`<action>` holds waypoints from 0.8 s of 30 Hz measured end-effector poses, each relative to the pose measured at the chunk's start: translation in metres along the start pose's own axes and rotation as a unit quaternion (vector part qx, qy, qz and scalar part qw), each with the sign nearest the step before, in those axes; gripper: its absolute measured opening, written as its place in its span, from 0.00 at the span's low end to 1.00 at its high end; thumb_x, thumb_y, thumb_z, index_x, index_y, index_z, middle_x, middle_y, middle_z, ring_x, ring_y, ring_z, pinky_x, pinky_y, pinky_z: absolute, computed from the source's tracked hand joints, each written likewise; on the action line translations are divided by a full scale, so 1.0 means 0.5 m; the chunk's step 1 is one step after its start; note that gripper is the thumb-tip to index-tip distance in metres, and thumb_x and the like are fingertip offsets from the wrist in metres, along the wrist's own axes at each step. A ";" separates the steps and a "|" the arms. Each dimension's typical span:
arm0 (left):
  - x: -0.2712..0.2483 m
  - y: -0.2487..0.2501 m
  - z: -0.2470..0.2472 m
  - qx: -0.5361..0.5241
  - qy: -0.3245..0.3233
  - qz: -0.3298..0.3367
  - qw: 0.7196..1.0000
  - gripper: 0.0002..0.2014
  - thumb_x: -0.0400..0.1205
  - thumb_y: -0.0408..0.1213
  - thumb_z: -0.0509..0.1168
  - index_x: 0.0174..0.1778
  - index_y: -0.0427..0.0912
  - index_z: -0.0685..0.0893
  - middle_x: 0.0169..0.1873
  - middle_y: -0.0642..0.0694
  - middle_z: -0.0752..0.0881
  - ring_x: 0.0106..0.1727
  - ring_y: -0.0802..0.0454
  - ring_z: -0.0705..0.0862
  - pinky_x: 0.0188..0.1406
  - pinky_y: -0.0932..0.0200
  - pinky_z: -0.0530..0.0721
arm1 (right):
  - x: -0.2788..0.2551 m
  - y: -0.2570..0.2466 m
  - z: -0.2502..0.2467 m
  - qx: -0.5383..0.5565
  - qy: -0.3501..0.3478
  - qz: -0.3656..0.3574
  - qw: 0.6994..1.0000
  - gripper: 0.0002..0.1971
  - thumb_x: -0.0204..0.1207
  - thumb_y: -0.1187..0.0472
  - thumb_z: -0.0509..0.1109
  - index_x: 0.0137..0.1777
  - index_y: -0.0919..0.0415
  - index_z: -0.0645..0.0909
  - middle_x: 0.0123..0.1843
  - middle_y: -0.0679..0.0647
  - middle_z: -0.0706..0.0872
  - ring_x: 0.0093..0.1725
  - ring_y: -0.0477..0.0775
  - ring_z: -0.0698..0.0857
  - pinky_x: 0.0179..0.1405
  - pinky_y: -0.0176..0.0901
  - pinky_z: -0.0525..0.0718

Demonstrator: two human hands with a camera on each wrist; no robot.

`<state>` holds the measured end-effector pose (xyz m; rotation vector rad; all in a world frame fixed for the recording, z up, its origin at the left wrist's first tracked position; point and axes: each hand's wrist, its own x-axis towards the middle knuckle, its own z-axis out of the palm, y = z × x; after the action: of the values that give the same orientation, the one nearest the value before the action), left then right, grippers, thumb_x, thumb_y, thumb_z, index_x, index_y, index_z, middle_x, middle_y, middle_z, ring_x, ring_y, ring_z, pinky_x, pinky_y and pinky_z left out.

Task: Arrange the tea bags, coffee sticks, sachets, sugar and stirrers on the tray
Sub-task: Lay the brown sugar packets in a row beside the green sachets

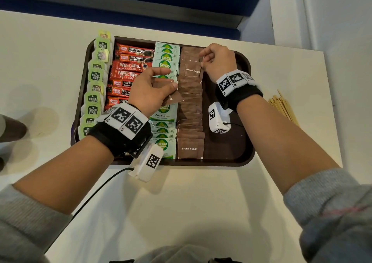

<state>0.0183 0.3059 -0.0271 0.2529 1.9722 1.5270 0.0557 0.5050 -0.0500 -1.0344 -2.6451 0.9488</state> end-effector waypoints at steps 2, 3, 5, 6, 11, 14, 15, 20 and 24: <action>0.000 0.000 0.000 0.001 0.000 0.000 1.000 0.15 0.77 0.34 0.73 0.58 0.47 0.80 0.52 0.44 0.88 0.54 0.51 0.87 0.45 0.62 0.88 | 0.001 0.000 0.000 0.005 -0.001 0.003 1.000 0.09 0.75 0.71 0.68 0.49 0.60 0.85 0.39 0.48 0.83 0.33 0.37 0.78 0.34 0.17 0.72; 0.000 0.000 0.001 0.002 0.000 -0.001 1.000 0.16 0.77 0.34 0.73 0.58 0.47 0.80 0.52 0.45 0.88 0.54 0.52 0.87 0.42 0.64 0.88 | 0.000 0.001 0.000 0.008 -0.004 0.005 1.000 0.08 0.74 0.71 0.69 0.49 0.60 0.85 0.38 0.48 0.83 0.33 0.37 0.77 0.34 0.17 0.72; 0.000 0.000 0.002 0.000 -0.001 -0.002 1.000 0.16 0.76 0.33 0.73 0.59 0.47 0.80 0.52 0.44 0.88 0.53 0.52 0.87 0.40 0.65 0.88 | -0.002 0.002 -0.004 0.016 -0.010 0.006 1.000 0.07 0.73 0.69 0.72 0.50 0.60 0.85 0.38 0.48 0.82 0.33 0.36 0.77 0.35 0.18 0.73; 0.000 0.000 0.003 -0.003 -0.001 -0.003 1.000 0.17 0.76 0.33 0.74 0.59 0.48 0.80 0.53 0.44 0.88 0.54 0.52 0.87 0.40 0.65 0.88 | -0.004 0.001 -0.006 0.020 -0.010 0.005 1.000 0.07 0.73 0.67 0.73 0.50 0.59 0.84 0.39 0.49 0.82 0.33 0.37 0.77 0.36 0.19 0.73; -0.002 0.006 0.006 -0.011 -0.012 -0.014 1.000 0.25 0.72 0.29 0.76 0.63 0.47 0.76 0.54 0.42 0.85 0.52 0.47 0.87 0.52 0.52 0.88 | -0.014 0.001 -0.019 0.016 0.012 0.003 1.000 0.07 0.73 0.62 0.75 0.50 0.58 0.84 0.40 0.48 0.83 0.33 0.37 0.77 0.37 0.21 0.74; -0.004 0.014 0.010 -0.015 -0.021 -0.015 1.000 0.30 0.71 0.26 0.76 0.65 0.45 0.73 0.53 0.43 0.85 0.48 0.52 0.87 0.51 0.54 0.88 | -0.033 -0.005 -0.031 0.004 0.009 -0.016 1.000 0.08 0.75 0.55 0.73 0.50 0.58 0.85 0.41 0.45 0.83 0.35 0.36 0.77 0.37 0.18 0.72; -0.004 0.016 0.013 -0.018 -0.022 -0.013 1.000 0.30 0.70 0.25 0.76 0.65 0.44 0.73 0.53 0.43 0.85 0.48 0.53 0.87 0.49 0.56 0.88 | -0.042 -0.011 -0.034 0.007 0.003 -0.028 1.000 0.10 0.75 0.52 0.72 0.50 0.57 0.86 0.42 0.44 0.83 0.36 0.36 0.78 0.38 0.18 0.72; -0.010 0.026 0.023 -0.010 -0.028 -0.007 1.000 0.31 0.69 0.27 0.78 0.64 0.45 0.71 0.49 0.44 0.85 0.49 0.50 0.87 0.51 0.54 0.87 | -0.086 -0.046 -0.051 0.125 -0.146 -0.062 0.979 0.12 0.76 0.48 0.70 0.49 0.55 0.86 0.43 0.50 0.88 0.37 0.39 0.86 0.39 0.33 0.86; -0.013 0.031 0.028 0.013 -0.035 0.002 0.999 0.31 0.69 0.28 0.78 0.65 0.45 0.71 0.48 0.45 0.84 0.49 0.51 0.87 0.49 0.57 0.87 | -0.095 -0.057 -0.061 0.179 -0.221 -0.075 0.956 0.06 0.72 0.64 0.75 0.48 0.62 0.85 0.39 0.52 0.86 0.33 0.38 0.85 0.34 0.30 0.84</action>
<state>0.0278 0.3188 -0.0122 0.3167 1.9393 1.4771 0.0860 0.4735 -0.0046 -0.5794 -2.6657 1.7100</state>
